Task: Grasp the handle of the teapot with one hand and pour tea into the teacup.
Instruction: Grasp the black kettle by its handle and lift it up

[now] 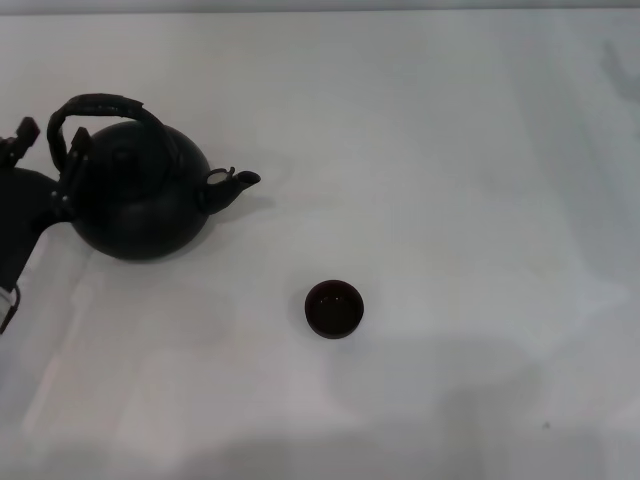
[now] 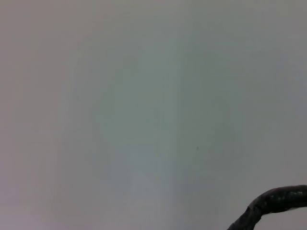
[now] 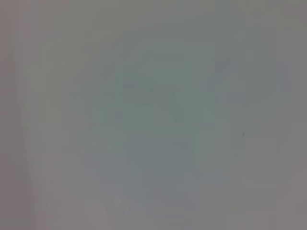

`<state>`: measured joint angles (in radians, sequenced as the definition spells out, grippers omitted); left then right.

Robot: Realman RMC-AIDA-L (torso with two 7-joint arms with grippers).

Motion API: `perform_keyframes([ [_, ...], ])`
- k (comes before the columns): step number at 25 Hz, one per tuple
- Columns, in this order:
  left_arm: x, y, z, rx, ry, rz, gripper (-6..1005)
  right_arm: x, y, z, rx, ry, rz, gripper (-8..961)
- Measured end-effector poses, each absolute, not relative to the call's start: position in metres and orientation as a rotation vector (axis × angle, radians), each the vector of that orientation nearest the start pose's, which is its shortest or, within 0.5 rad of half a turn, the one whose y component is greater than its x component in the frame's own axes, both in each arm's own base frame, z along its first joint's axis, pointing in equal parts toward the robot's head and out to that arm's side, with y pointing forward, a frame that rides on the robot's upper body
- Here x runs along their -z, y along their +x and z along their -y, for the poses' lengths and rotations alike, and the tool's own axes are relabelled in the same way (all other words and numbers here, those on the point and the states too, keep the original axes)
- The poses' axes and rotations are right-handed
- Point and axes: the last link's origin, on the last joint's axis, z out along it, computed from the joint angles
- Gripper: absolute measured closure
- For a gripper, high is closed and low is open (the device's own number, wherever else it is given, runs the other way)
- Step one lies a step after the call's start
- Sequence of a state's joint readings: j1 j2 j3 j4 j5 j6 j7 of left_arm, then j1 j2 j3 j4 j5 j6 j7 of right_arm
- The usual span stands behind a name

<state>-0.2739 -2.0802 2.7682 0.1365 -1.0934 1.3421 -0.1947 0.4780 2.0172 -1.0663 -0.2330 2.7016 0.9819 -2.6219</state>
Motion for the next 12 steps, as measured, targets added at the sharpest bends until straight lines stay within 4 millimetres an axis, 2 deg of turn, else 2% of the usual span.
perform_keyframes([
  [3, 0.0382, -0.3463, -0.2579, 0.716, -1.745, 0.552, 306, -0.0545, 0.3453, -0.3766, -0.734, -1.555, -0.643, 124],
  [8, 0.0391, -0.3454, -0.2595, 0.716, -1.750, 0.554, 555, -0.0545, 0.3453, -0.3767, -0.735, -1.554, -0.645, 124],
  [12, 0.0387, -0.3444, -0.2596, 0.724, -1.746, 0.552, 715, -0.0544, 0.3455, -0.3767, -0.733, -1.554, -0.644, 124],
])
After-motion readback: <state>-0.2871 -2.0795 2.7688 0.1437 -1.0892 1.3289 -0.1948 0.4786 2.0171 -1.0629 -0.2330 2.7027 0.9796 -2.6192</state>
